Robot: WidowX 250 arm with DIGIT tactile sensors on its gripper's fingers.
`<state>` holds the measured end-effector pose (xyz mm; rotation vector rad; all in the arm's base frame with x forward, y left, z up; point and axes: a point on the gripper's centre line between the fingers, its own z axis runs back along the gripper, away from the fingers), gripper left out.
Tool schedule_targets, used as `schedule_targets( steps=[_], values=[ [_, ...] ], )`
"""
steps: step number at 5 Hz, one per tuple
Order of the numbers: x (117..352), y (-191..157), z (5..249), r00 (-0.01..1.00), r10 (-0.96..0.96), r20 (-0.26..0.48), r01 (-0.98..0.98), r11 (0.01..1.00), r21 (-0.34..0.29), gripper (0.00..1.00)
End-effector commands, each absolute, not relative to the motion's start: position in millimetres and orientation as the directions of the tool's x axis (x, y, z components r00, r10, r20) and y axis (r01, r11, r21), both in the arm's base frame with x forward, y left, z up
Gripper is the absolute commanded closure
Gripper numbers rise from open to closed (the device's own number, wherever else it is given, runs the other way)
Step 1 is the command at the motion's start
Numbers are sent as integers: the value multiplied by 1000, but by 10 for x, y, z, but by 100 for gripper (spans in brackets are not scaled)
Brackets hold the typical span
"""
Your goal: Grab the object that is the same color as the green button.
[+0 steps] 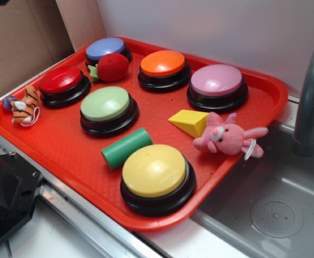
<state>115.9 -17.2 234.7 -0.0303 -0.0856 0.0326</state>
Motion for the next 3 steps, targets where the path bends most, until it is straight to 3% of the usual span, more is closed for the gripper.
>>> schedule_targets(
  steps=[1, 3],
  values=[
    [1159, -172, 2347, 996, 34, 85, -31, 999, -32, 0],
    [1476, -410, 1730, 980, 198, 18, -195, 976, -93, 0]
  ],
)
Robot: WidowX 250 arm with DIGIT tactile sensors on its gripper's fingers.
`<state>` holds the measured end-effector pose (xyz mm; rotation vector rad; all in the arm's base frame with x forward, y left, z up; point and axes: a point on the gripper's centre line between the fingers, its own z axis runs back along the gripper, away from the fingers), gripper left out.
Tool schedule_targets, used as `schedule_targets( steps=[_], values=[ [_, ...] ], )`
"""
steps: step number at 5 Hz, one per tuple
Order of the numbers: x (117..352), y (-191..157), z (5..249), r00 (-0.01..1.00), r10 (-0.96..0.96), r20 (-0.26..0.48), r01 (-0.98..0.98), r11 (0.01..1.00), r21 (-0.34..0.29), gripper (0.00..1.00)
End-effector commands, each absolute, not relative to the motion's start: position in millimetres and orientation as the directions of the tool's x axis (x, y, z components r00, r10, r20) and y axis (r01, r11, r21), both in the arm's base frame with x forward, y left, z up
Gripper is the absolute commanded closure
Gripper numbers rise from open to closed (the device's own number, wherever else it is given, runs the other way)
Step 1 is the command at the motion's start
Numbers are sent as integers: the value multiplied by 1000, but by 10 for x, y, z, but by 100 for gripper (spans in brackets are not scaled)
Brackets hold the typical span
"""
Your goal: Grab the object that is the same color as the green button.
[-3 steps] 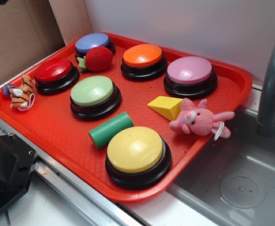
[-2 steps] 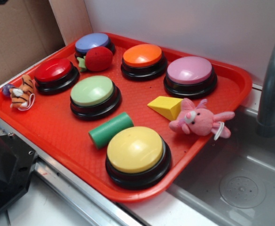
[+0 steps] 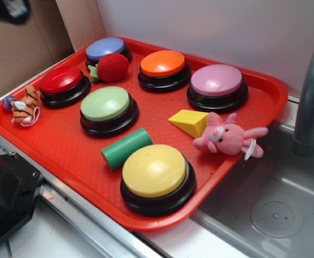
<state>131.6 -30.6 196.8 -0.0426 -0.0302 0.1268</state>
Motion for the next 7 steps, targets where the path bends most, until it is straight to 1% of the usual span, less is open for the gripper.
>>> schedule_targets(
  steps=[1, 2, 3, 4, 6, 7],
  values=[
    [1666, -467, 1471, 956, 292, 32, -288, 954, -88, 0],
    [1827, -580, 1193, 933, 357, 33, -351, 929, -120, 0],
    [1949, -661, 944, 908, 417, 39, -412, 906, -96, 0],
    [2039, -754, 718, 904, 427, 18, -423, 901, -97, 0],
    [2076, -820, 441, 890, 453, -43, -455, 887, -77, 0],
    [2054, -853, 356, 885, 463, -52, -466, 882, -73, 0]
  ],
)
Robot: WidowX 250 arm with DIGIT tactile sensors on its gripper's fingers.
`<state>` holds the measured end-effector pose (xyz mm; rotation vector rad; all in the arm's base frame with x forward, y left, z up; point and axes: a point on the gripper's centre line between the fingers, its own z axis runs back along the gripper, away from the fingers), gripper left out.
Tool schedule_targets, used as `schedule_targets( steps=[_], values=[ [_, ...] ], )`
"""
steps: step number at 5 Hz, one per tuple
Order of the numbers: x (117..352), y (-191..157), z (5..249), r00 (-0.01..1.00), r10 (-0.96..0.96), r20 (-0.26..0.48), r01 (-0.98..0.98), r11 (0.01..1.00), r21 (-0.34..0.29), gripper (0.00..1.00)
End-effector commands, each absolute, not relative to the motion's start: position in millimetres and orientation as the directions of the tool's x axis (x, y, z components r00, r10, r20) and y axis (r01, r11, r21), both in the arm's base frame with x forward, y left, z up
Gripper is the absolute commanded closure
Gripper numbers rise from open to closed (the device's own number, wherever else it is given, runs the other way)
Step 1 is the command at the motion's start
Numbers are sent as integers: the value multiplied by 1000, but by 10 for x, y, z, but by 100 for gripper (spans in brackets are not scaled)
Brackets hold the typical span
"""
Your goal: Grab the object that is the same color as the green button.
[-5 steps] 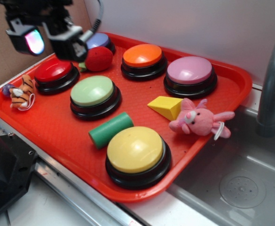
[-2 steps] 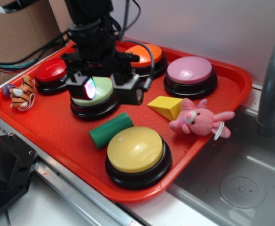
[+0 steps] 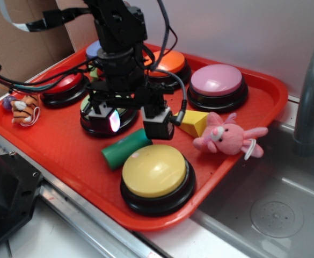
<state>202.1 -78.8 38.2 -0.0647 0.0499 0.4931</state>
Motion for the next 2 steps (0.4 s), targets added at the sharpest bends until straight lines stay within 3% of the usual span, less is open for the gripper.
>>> schedule_targets(
  steps=[1, 2],
  values=[
    [2040, -872, 301, 884, 465, -56, -468, 882, -63, 0],
    [2031, -875, 254, 871, 487, -65, -491, 870, -52, 0]
  ],
)
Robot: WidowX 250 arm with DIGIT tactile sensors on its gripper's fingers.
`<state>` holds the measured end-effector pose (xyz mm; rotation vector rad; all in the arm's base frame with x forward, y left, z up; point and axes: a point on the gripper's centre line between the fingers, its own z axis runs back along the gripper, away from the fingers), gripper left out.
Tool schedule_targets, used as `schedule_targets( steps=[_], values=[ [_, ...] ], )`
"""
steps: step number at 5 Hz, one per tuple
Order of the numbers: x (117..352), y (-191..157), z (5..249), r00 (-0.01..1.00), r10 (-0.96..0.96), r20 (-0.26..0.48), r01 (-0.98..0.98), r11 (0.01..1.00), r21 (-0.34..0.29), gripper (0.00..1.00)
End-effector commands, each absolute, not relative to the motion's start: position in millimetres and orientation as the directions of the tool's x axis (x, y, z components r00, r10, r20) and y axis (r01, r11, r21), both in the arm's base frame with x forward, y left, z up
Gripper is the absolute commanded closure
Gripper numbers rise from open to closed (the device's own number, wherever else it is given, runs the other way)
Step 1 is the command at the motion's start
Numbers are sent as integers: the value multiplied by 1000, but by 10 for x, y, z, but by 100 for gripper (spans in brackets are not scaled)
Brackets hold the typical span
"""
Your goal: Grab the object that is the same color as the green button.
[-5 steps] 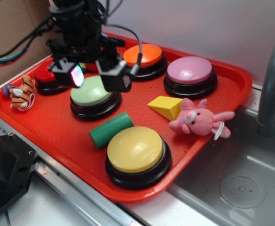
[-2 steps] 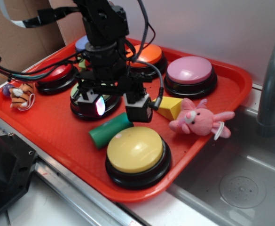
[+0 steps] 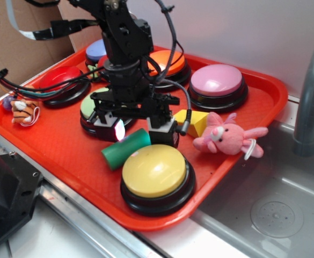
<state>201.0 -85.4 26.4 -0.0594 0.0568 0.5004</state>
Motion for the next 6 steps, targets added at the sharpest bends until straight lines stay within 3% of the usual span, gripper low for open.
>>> schedule_targets(
  steps=[1, 2, 4, 5, 6],
  values=[
    [2020, -840, 223, 845, 531, -67, -533, 846, -21, 64],
    [2021, -813, 205, 835, 547, -66, -548, 836, -6, 100],
    [2037, -739, 427, 822, 570, 16, -570, 820, 48, 100],
    [2085, -688, 630, 858, 514, -13, -513, 858, 31, 100],
    [2117, -585, 958, 908, 419, 8, -419, 907, 40, 100]
  ],
)
